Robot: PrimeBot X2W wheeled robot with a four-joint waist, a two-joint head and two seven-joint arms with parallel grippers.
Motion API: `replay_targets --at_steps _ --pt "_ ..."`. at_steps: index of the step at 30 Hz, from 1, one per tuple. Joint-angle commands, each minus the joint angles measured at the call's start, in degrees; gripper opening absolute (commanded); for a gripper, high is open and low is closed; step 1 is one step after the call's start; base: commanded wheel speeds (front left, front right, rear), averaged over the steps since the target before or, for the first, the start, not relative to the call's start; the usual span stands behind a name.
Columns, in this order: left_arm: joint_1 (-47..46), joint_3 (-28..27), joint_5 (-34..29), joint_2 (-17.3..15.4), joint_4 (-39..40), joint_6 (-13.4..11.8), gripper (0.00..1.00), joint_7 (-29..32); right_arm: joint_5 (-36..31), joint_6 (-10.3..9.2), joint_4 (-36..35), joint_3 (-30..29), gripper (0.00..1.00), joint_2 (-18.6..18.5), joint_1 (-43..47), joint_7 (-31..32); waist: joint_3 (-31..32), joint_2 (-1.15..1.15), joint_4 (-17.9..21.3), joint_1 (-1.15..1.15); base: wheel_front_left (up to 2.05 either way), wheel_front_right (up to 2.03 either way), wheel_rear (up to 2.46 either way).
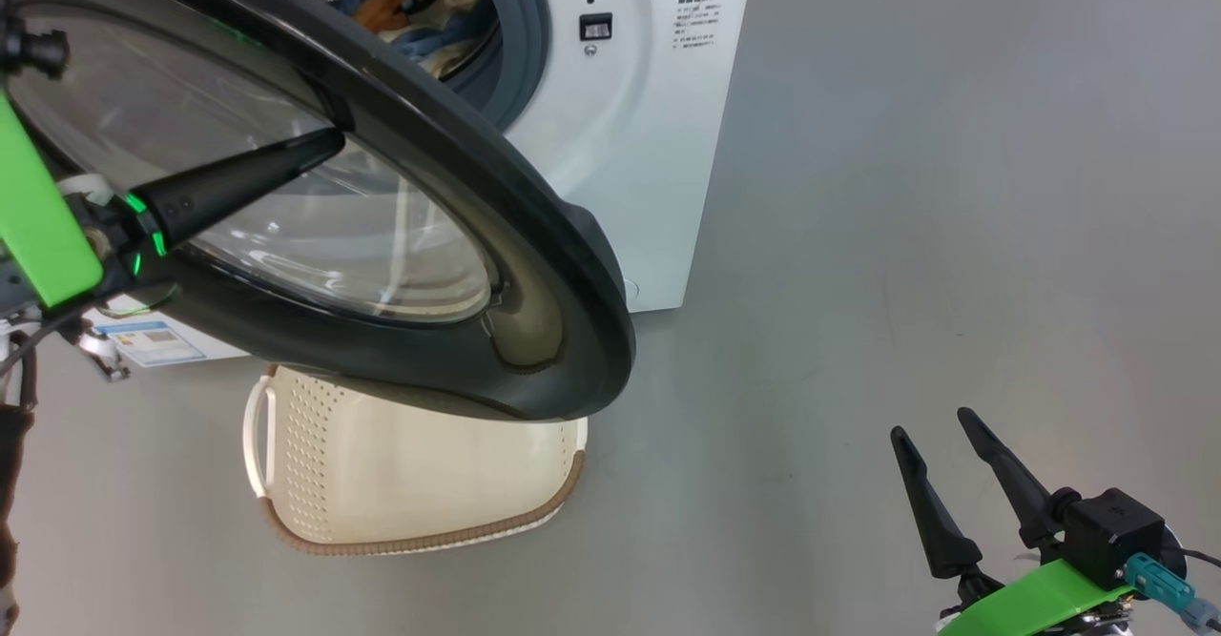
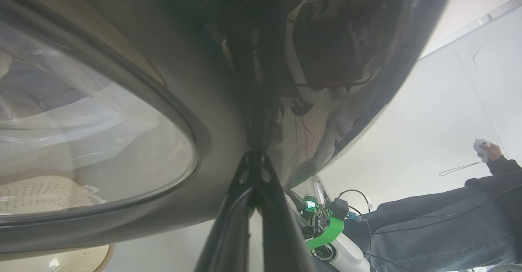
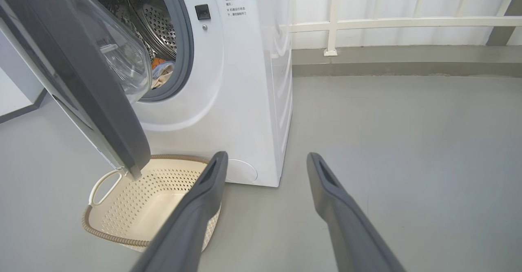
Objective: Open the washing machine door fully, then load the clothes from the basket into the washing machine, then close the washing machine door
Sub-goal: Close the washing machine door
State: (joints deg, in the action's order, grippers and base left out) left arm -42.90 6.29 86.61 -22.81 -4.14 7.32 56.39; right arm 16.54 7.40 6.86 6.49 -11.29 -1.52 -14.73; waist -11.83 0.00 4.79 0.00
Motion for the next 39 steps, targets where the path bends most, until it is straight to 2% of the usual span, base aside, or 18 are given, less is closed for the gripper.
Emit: replay_targets --at_steps 1,7,8,11,12,13,21,39 --pt "-2.0 -2.0 0.0 -3.1 1.3 0.2 0.0 -0.5 -0.6 0.09 -1.5 0.7 1.0 -0.6 -1.6 -0.3 0.1 0.0 -0.3 0.0 0.0 0.0 0.0" --pt "1.6 -1.7 -0.1 -4.0 1.9 0.2 0.0 -2.4 -0.4 0.09 -1.3 0.8 1.0 -0.8 -1.6 -0.3 0.9 0.0 -1.7 0.0 0.0 0.0 0.0" --pt "2.5 -1.8 -0.1 -4.0 2.0 0.2 0.06 -3.0 -0.3 0.09 -1.3 0.9 1.0 -0.9 -1.6 -0.3 1.1 0.0 -2.0 0.0 0.0 0.0 0.0" --pt "5.8 -1.9 -0.1 -4.2 2.6 0.2 0.55 -4.8 -0.1 0.09 -1.2 1.1 1.0 -1.1 -1.5 -0.3 1.6 0.0 -2.5 0.0 0.0 0.0 0.0" --pt "7.0 -1.8 -0.2 -4.3 2.8 0.2 0.96 -5.3 0.0 0.09 -1.2 1.1 1.0 -1.1 -1.4 -0.3 1.8 0.0 -2.7 0.0 0.0 0.0 0.0" --pt "8.2 -1.8 -0.4 -4.4 3.1 0.2 1.0 -6.1 0.0 0.09 -1.2 1.2 1.0 -1.2 -1.3 -0.3 1.9 0.0 -2.9 0.0 0.0 0.0 0.0" --pt "17.3 0.4 -2.7 -5.0 4.0 0.2 1.0 -13.5 0.4 0.09 -1.3 1.3 1.0 -1.7 -0.4 -0.3 2.8 0.0 -3.6 0.0 0.0 0.0 0.0" --pt "31.7 6.3 -4.3 -5.8 4.3 0.2 1.0 -37.7 0.8 0.09 -1.5 1.0 1.0 -1.8 0.6 -0.3 3.7 0.0 -2.1 0.0 0.0 0.0 0.0"
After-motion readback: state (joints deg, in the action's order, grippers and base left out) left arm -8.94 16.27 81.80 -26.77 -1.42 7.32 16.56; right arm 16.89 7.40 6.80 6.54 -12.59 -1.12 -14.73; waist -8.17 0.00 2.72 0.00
